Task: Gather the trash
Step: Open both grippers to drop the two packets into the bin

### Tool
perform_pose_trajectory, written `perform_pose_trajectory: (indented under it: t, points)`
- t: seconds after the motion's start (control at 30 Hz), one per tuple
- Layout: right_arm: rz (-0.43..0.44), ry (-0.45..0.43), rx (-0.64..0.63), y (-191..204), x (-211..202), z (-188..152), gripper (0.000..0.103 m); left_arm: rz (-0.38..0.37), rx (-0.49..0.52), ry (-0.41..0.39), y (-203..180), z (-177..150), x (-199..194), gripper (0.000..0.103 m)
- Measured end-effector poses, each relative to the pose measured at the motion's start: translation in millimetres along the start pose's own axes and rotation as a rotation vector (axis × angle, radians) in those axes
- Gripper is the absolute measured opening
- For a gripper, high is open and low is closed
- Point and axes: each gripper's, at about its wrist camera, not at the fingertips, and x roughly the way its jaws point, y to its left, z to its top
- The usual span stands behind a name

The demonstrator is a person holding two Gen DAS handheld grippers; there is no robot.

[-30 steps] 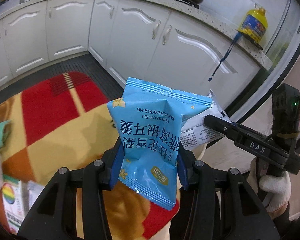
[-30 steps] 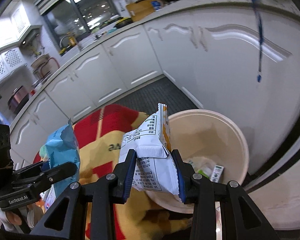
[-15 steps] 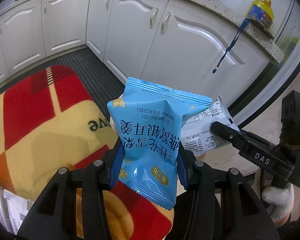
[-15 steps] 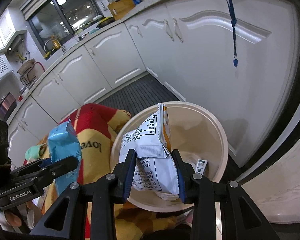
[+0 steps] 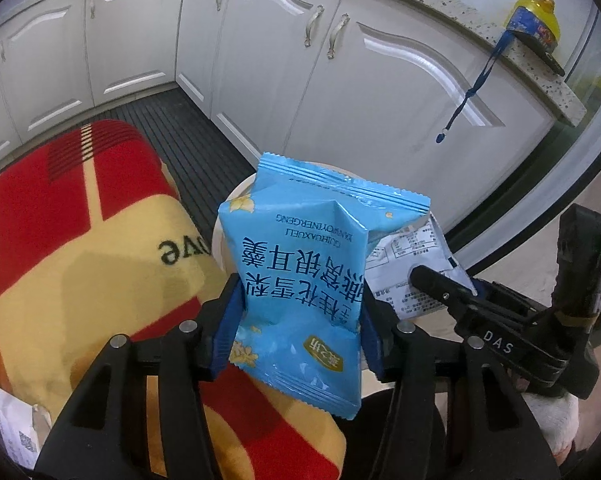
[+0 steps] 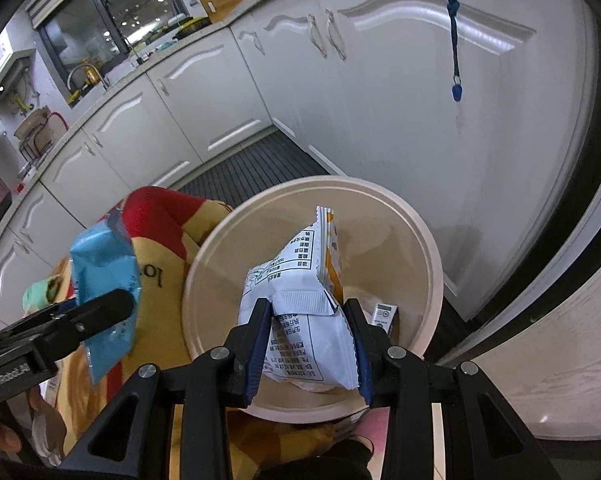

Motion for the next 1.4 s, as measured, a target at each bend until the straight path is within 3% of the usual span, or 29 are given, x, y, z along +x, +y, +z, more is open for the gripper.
perform_pose_trajectory:
  t: [0.13,0.23,0.57,0.97,1.17,1.4]
  points:
    - [-0.008,0.001,0.015,-5,5,0,0.047,-0.007,-0.019,0.009,4,1,3,0.06]
    - [-0.021,0.008,0.014,-6,6,-2,0.048,-0.022,-0.036,0.025,8,1,6,0.065]
    - [-0.01,0.032,0.03,-3,7,-4,0.049,-0.03,-0.038,0.025,10,-3,2,0.066]
    - [-0.017,0.016,0.03,0,0,-4,0.055,-0.095,-0.089,0.026,20,-1,-3,0.067]
    - [-0.022,0.018,0.037,-1,-1,-4,0.055,-0.234,-0.184,0.018,27,12,-2,0.077]
    - [-0.029,0.005,0.054,-8,-7,-3,0.056,-0.172,-0.153,0.023,22,13,-4,0.077]
